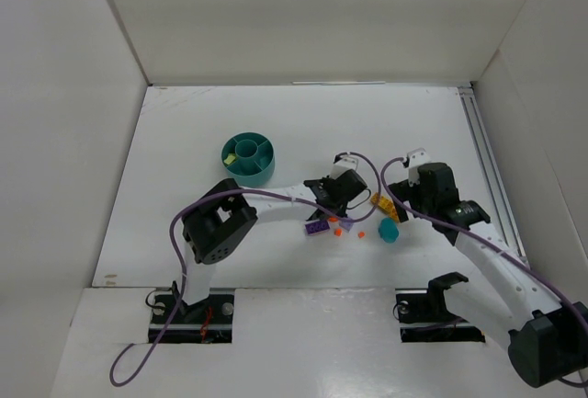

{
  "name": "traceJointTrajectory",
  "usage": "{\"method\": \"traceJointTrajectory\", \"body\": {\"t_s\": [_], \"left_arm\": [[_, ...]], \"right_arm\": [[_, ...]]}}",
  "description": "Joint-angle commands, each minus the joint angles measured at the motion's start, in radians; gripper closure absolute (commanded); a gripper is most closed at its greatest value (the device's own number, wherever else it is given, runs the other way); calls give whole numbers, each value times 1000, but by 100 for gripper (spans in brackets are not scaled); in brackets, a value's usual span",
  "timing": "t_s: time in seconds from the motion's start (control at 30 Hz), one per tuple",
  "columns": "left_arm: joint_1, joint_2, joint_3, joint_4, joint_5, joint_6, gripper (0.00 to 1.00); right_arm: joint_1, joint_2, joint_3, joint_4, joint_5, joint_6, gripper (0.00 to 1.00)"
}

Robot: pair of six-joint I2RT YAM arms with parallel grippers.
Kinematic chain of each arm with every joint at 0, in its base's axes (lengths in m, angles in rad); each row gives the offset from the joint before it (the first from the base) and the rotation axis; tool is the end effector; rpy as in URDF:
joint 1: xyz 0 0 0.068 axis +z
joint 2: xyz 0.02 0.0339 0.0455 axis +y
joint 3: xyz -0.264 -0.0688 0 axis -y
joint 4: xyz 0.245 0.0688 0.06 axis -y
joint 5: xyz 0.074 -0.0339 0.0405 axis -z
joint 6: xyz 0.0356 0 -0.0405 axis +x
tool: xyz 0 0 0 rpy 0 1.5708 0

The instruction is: Sort the legos into containers by color

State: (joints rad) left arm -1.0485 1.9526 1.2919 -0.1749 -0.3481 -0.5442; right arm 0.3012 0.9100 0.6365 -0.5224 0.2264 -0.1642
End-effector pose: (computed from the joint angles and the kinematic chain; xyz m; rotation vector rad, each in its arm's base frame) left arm 0.2204 -0.3586 0.1758 0.4351 2.3311 -0.3604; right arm 0.1801 0.0476 0.2359 -0.4353 2.3091 -0.2007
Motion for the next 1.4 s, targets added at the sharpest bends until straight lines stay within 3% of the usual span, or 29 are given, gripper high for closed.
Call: {"method": "traceJointTrajectory", "body": {"t_s": [0.0,0.4,0.53,0.8,0.9,1.1,1.37], "left_arm": [[-7,-93,1,-43,-31,-20,100],[19,-256,-19,-144,-218,-49,100],[105,-357,-81,-155,-255,-69,100],[404,-544,-171,-140,-267,-109,100],[458,-567,-181,-115,-284,-134,100],[479,-578,-181,-112,-360,-278,100],[499,-652,-333,27,-361,-342,98]], "right_arm": [[-5,-26,-14,39,-10,3,0],[-5,-45,-14,39,-19,3,0],[-5,-45,-14,48,-19,3,0],[-14,-36,-23,58,-29,-15,0],[-14,-27,-23,58,-29,-15,0],[-14,-26,-23,58,-38,-15,0],[-14,-36,-23,58,-38,-24,0]]}}
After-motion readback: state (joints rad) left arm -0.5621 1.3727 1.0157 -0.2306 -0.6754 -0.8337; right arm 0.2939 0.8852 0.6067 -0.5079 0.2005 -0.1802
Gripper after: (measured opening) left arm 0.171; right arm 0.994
